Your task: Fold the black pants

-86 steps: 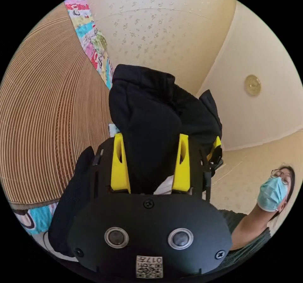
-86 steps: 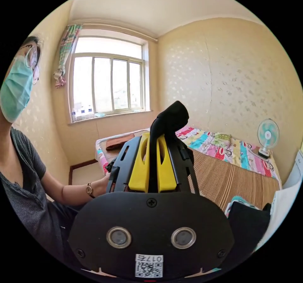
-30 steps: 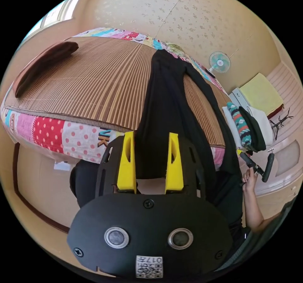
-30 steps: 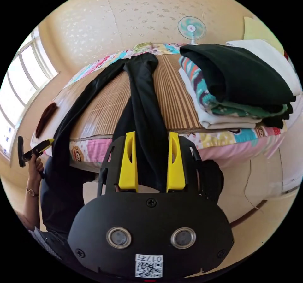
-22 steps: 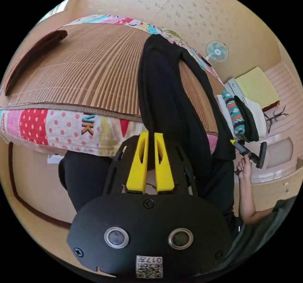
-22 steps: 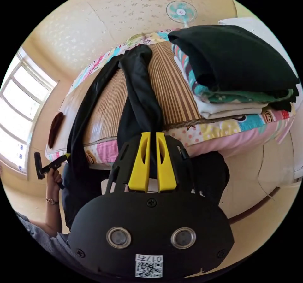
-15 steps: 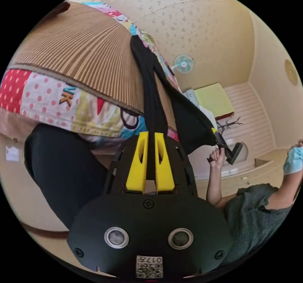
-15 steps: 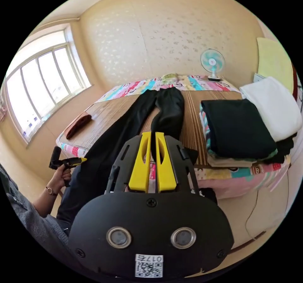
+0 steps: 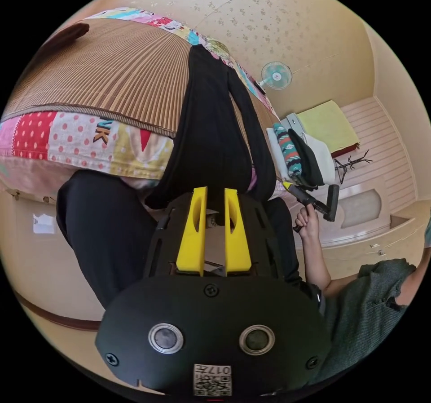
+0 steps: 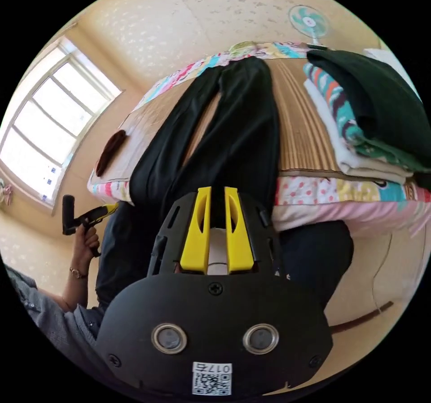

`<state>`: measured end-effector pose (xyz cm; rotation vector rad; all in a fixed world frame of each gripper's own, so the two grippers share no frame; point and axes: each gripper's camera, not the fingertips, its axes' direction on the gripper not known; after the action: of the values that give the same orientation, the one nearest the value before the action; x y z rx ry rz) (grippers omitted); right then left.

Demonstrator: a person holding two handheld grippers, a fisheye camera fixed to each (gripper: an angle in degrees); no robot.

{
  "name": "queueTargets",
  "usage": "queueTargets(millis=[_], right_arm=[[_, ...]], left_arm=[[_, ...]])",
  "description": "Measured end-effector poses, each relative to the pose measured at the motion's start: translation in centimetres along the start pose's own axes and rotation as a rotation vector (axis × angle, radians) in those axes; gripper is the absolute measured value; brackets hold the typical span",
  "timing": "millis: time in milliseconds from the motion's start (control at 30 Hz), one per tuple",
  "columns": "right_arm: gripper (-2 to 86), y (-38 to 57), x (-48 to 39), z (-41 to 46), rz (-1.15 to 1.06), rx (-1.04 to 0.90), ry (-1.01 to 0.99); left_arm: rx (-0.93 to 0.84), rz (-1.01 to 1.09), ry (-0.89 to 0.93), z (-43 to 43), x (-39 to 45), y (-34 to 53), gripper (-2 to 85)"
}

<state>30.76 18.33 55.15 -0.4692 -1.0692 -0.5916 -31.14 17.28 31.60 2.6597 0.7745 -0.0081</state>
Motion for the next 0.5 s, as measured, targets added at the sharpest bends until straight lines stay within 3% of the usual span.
queueTargets(millis=[200,267,367,400,500], right_arm=[[11.2,-1.3,7.6,2.5,0.195,-0.174,-0.05],[11.4,-1.4,7.2,2.6,0.17,-0.181,-0.039],[7.2,-2.0,5.8,3.4,-0.017,-0.372,0.009],[4.6,-1.8,6.0,3.3,-0.053,-0.423,-0.028],[3.4,-0.6,8.0,-1.2,-0.049,-0.29,-0.265]], left_arm=[[-0.053,0.025,0.081,2.2,1.2,0.0,7.5],[-0.073,0.029,0.094,3.0,1.8,0.0,7.4],[-0.042,0.03,0.067,2.2,2.5,0.3,6.1],[-0.011,0.03,0.053,1.2,2.4,0.5,5.2],[0.054,0.011,0.058,-1.8,1.1,0.9,5.1]])
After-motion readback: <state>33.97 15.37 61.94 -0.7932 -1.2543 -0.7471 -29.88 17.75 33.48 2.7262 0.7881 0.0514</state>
